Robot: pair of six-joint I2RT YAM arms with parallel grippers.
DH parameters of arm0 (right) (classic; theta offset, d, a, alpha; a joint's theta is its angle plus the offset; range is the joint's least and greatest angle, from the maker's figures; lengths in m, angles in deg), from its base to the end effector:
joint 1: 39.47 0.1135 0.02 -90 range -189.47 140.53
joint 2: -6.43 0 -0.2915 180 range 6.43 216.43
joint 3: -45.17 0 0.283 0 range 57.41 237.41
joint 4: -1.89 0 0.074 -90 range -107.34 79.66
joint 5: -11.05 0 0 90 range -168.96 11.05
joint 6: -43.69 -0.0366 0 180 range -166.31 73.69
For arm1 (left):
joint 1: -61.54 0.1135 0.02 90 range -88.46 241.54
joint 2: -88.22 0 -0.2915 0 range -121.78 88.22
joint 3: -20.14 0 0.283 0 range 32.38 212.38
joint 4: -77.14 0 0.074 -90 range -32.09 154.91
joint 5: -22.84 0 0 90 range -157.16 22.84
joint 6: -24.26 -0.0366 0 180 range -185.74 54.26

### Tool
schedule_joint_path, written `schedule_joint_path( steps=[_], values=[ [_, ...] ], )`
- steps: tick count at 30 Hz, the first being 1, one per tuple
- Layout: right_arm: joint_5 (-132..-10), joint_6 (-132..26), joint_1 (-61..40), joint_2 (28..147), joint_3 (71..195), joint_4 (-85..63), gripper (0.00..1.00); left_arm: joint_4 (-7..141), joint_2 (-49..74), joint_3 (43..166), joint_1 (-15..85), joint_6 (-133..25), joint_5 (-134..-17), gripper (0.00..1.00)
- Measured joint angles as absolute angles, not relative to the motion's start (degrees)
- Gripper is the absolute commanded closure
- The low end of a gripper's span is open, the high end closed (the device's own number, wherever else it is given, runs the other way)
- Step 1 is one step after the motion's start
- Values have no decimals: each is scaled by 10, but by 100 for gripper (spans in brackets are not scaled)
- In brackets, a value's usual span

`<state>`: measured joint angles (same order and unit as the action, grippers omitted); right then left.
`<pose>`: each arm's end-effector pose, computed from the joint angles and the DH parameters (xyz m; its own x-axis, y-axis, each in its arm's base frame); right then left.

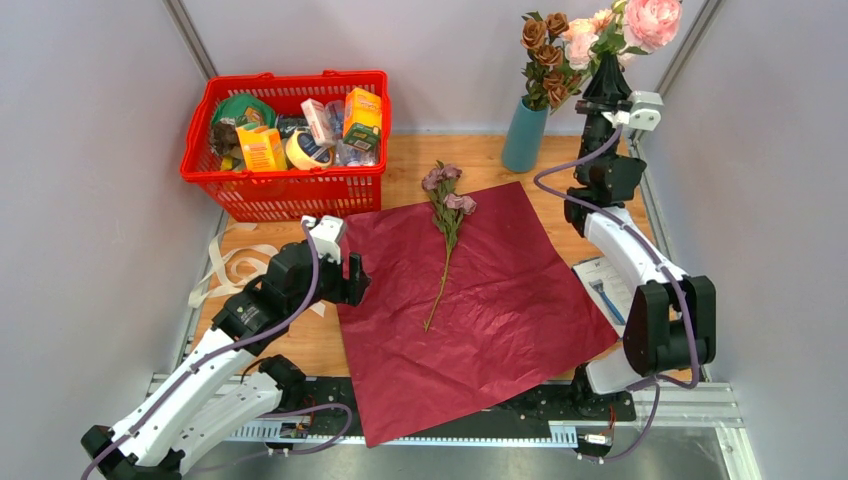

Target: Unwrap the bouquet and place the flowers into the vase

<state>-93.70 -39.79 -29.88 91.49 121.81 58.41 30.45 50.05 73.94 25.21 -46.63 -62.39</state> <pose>0.3446 0.0488 0.4439 0.7284 0.0117 -0.6850 0.0898 0.9896 0.1124 0.1291 -0.0912 0.3129 -0.5672 0.0122 -0.8235 0.3675 0.8985 -0.2399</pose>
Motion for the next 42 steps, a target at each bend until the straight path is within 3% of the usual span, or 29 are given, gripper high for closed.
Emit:
schedule_joint_path(
  steps=[25,38,42],
  values=[
    [-887,-436,-317,1133,1348,637,100,304,495,739,252,-467,-624,21],
    [-879,-418,-316,1160,1363,520,100,304,494,739,252,-467,-624,20],
    [-878,-431,-315,1160,1371,458,95,304,494,739,252,-467,-624,20]
  ],
)
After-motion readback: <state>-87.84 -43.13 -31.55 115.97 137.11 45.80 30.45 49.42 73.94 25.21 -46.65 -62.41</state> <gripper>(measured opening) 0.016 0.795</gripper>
